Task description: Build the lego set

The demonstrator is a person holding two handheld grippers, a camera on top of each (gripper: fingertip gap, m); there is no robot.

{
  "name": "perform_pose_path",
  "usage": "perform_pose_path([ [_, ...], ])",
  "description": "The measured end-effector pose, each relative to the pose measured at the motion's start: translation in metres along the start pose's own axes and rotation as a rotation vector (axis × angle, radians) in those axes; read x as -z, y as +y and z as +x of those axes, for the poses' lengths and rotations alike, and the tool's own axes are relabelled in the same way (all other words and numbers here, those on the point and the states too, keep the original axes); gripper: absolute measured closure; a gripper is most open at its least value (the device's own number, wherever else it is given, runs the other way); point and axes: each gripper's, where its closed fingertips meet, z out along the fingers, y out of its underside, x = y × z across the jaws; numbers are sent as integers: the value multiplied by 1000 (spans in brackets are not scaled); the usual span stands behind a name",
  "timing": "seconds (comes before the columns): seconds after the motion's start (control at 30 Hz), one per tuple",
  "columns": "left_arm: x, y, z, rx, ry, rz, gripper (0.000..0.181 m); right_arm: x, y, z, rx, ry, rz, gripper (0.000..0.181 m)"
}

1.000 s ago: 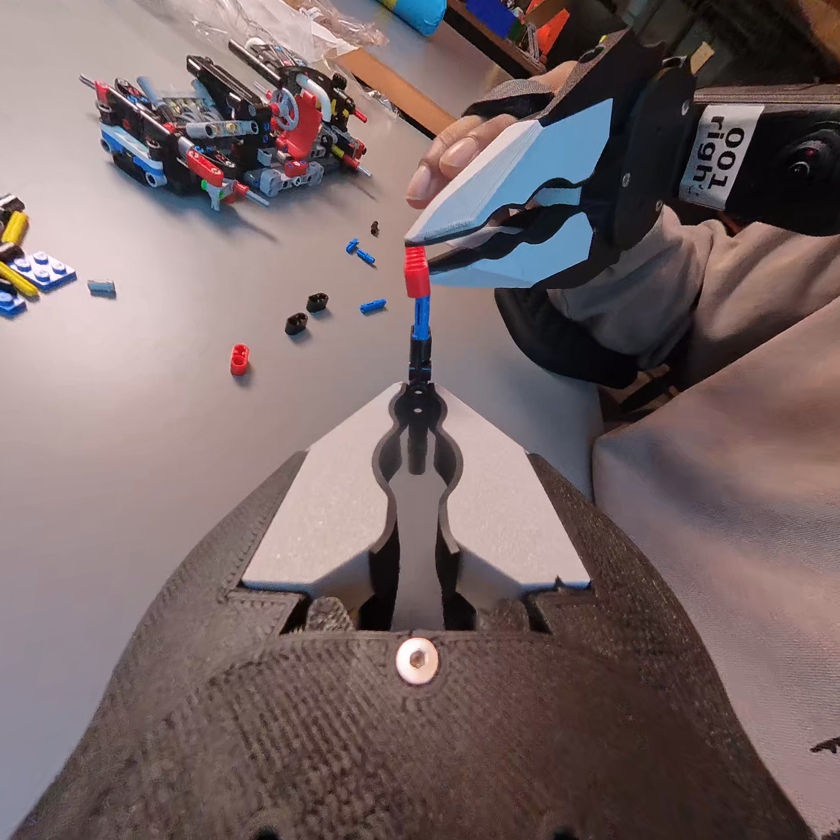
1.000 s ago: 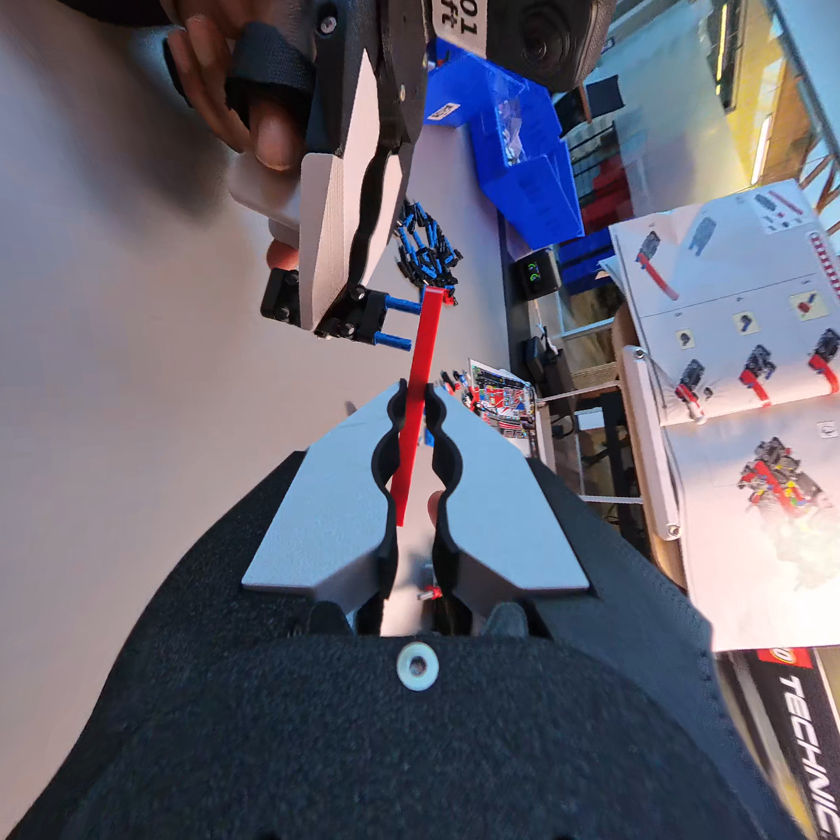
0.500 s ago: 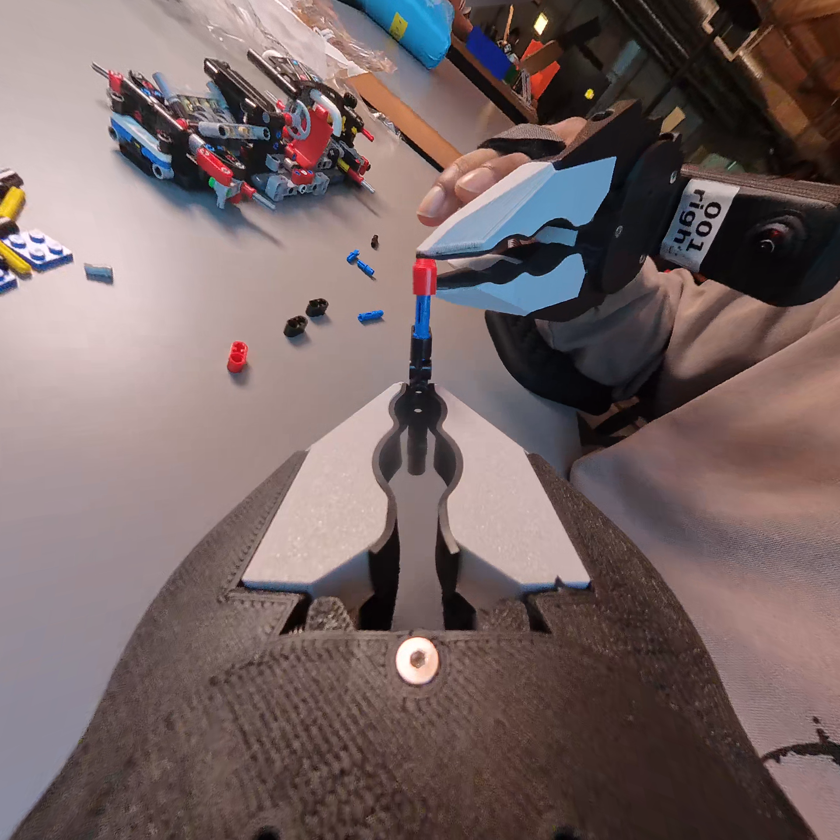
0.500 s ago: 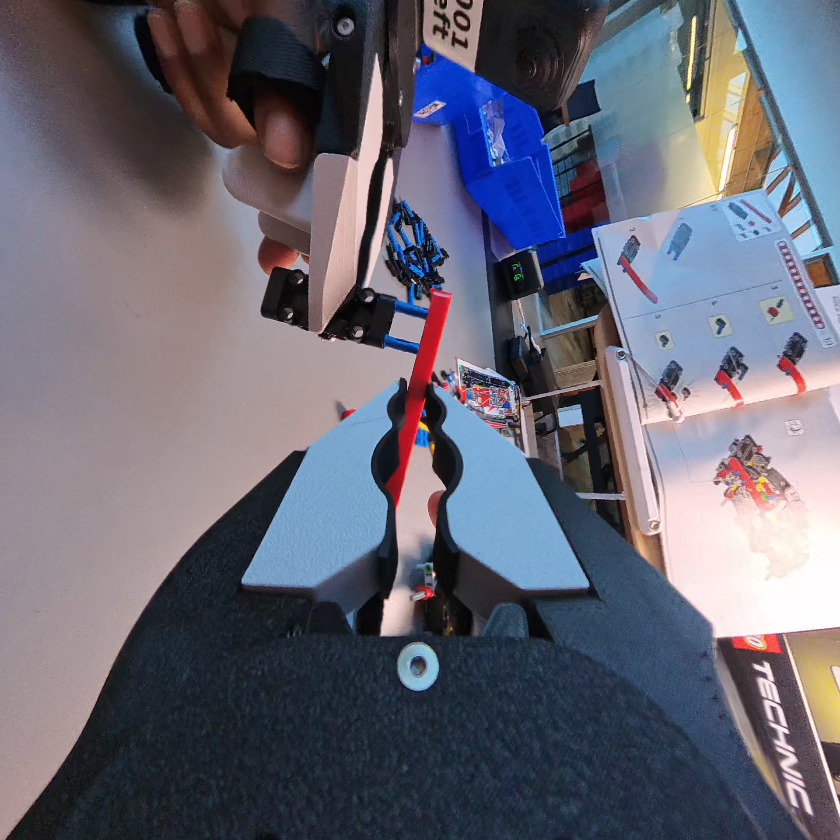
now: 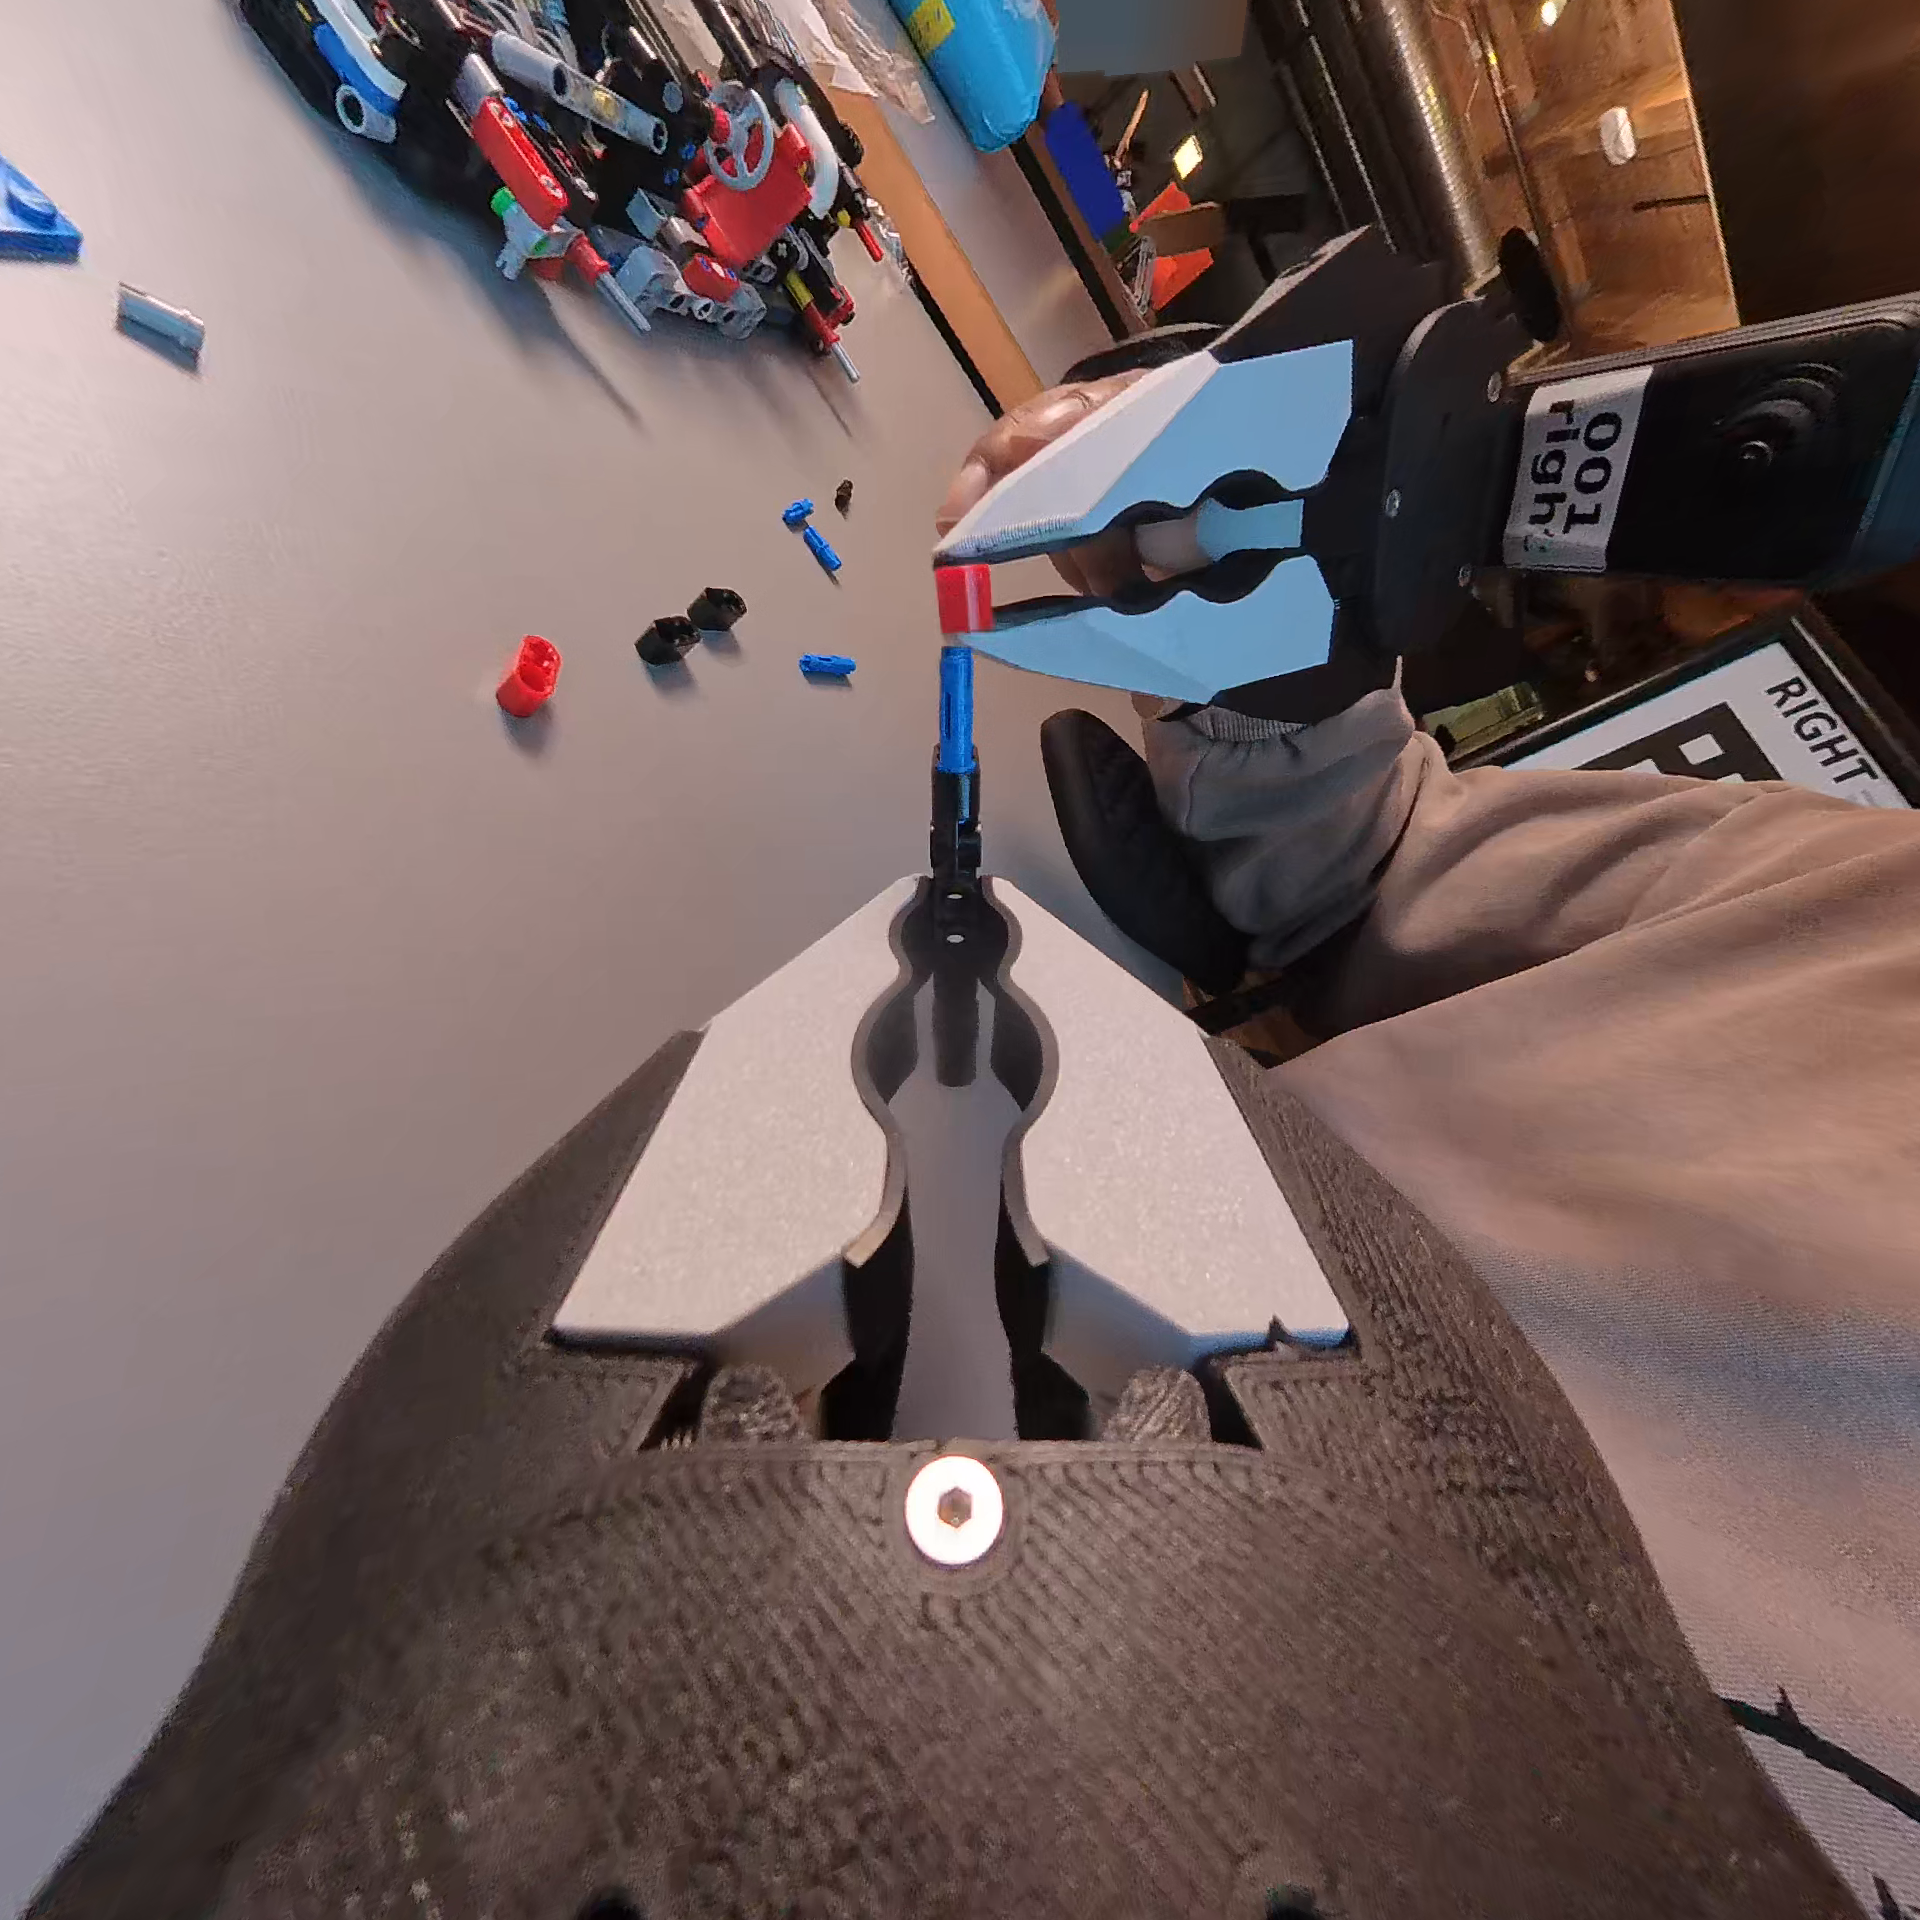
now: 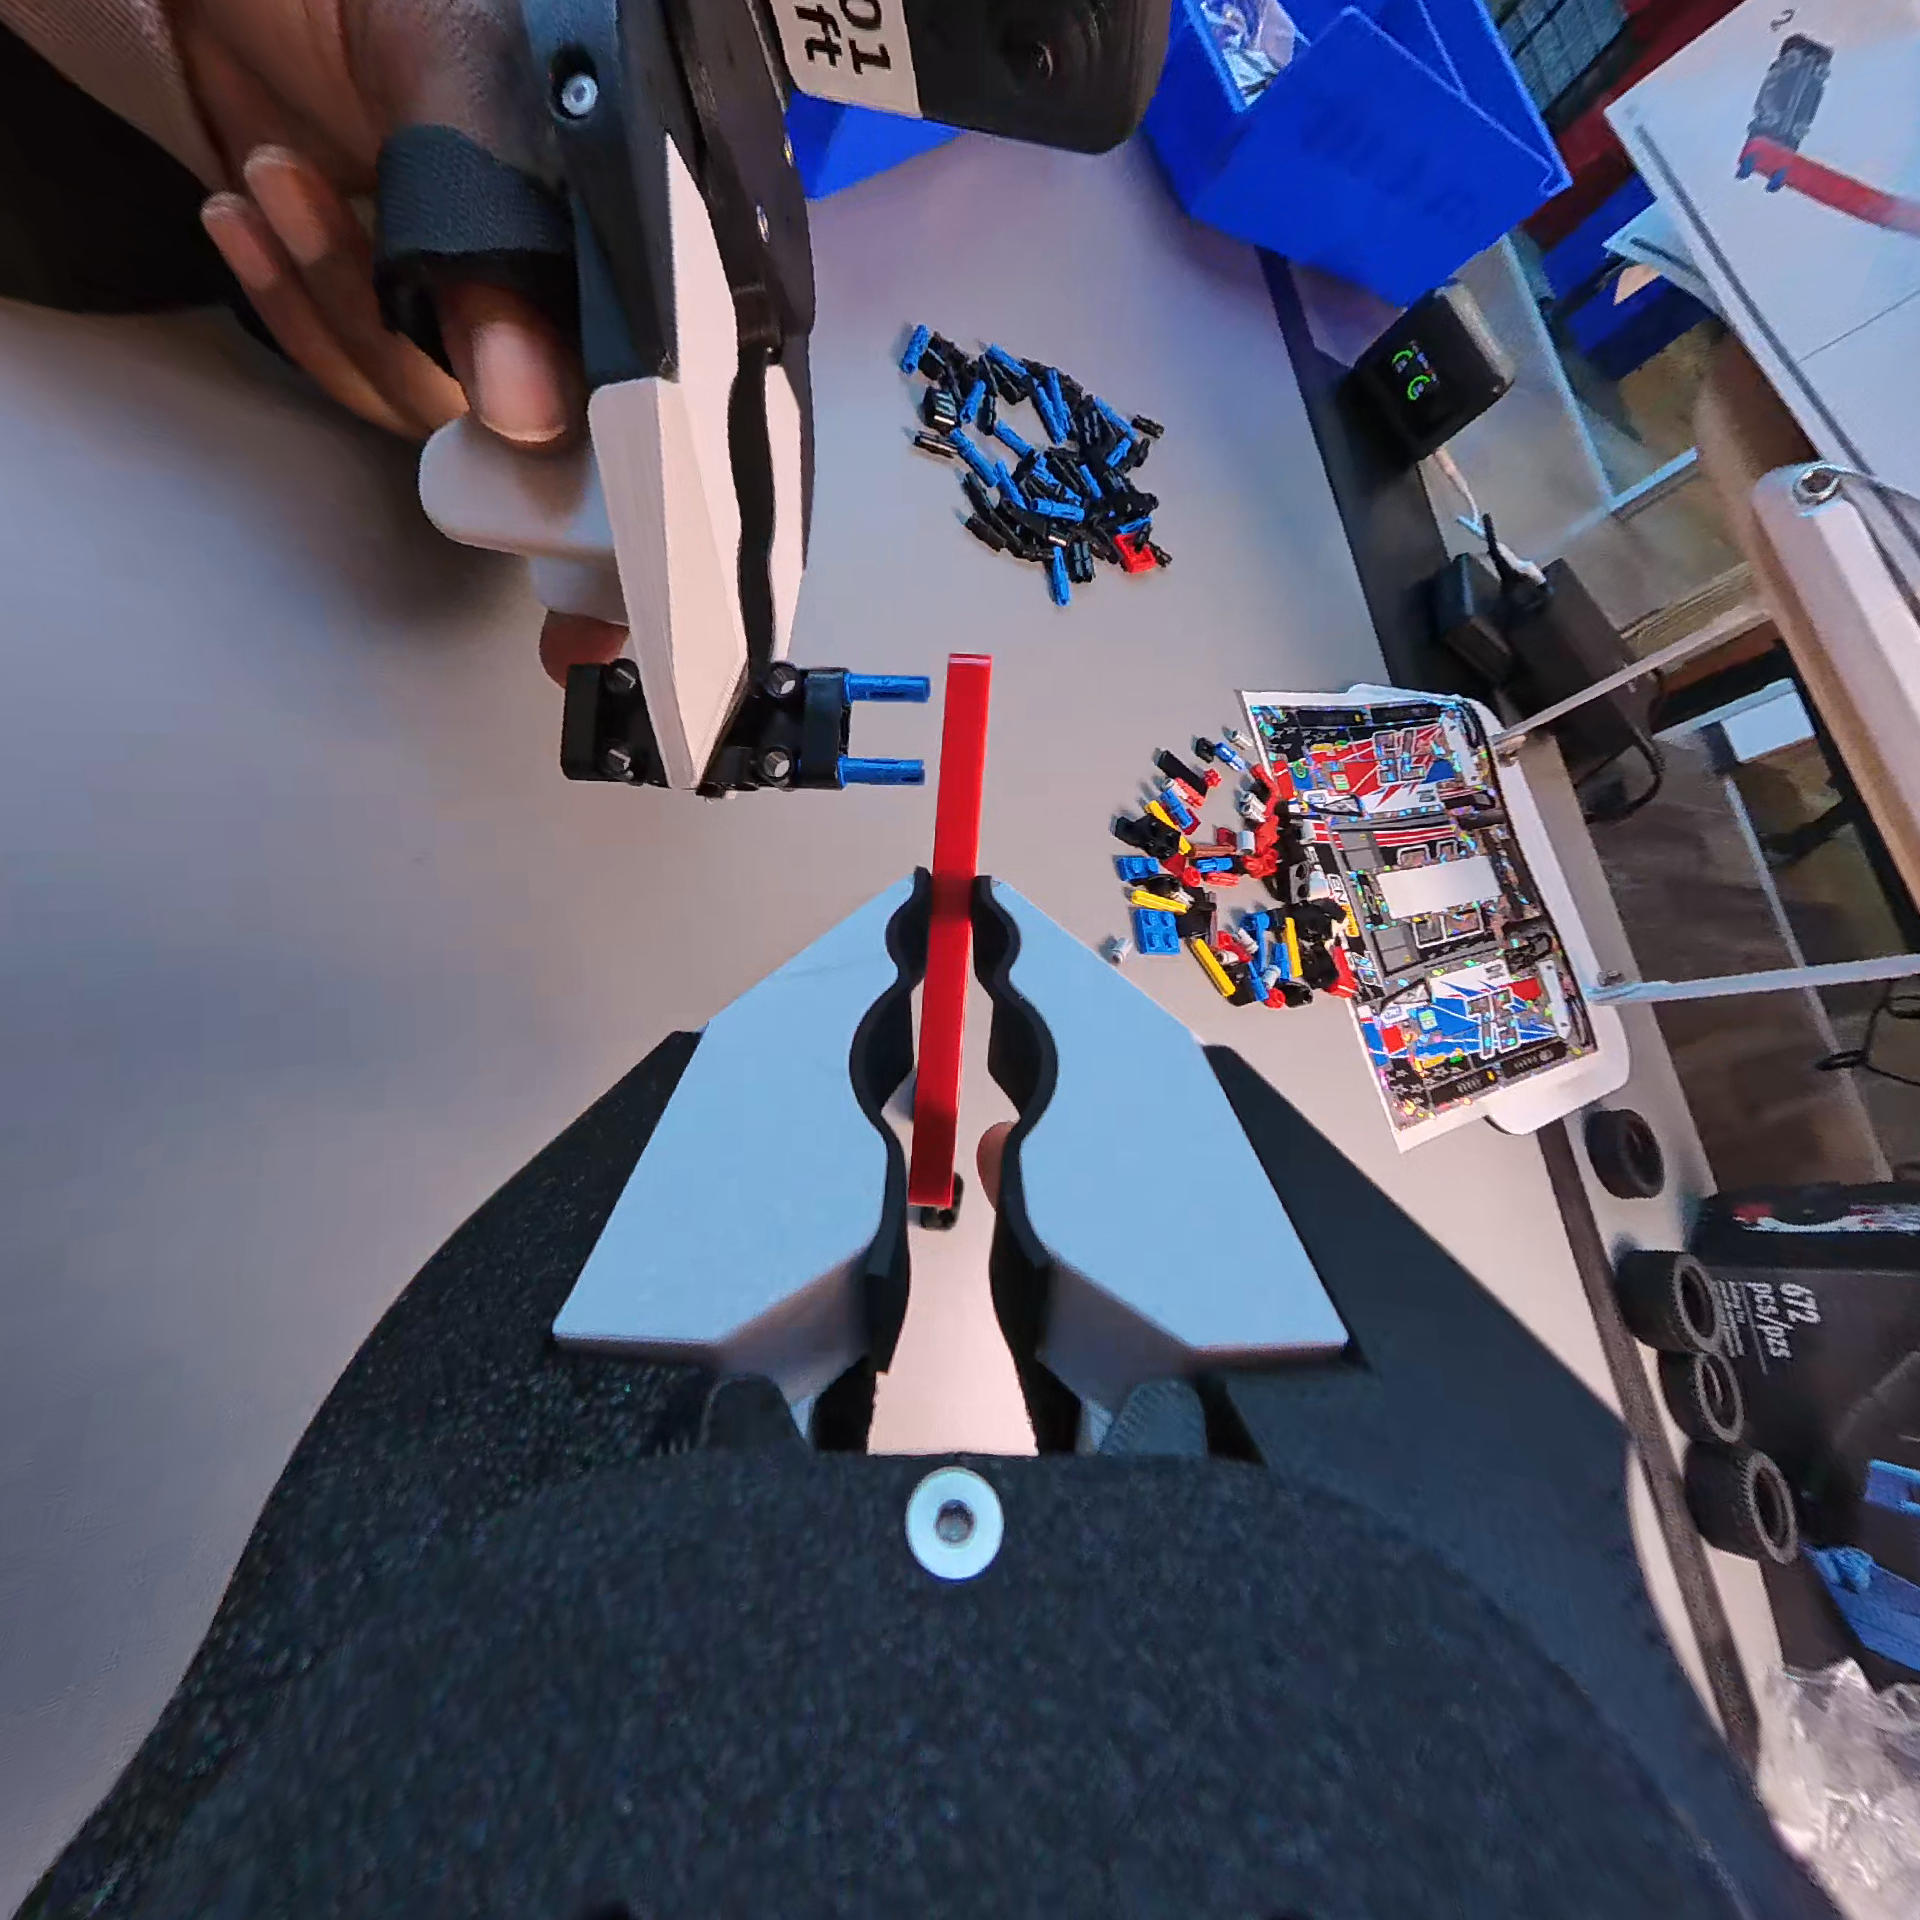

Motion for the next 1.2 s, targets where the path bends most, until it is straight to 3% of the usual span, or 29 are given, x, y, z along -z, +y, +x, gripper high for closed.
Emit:
perform_pose_path([
  [0.5,1,4,-6,89,16,-14,176,-7,7,-7,0,-50,-48,177],
  [0.97,-4,13,1,182,98,-60,176,-1,6,-17,115,-146,-66,176],
  [1.2,-10,24,7,160,115,-119,176,1,-2,-28,274,-205,-48,176],
])
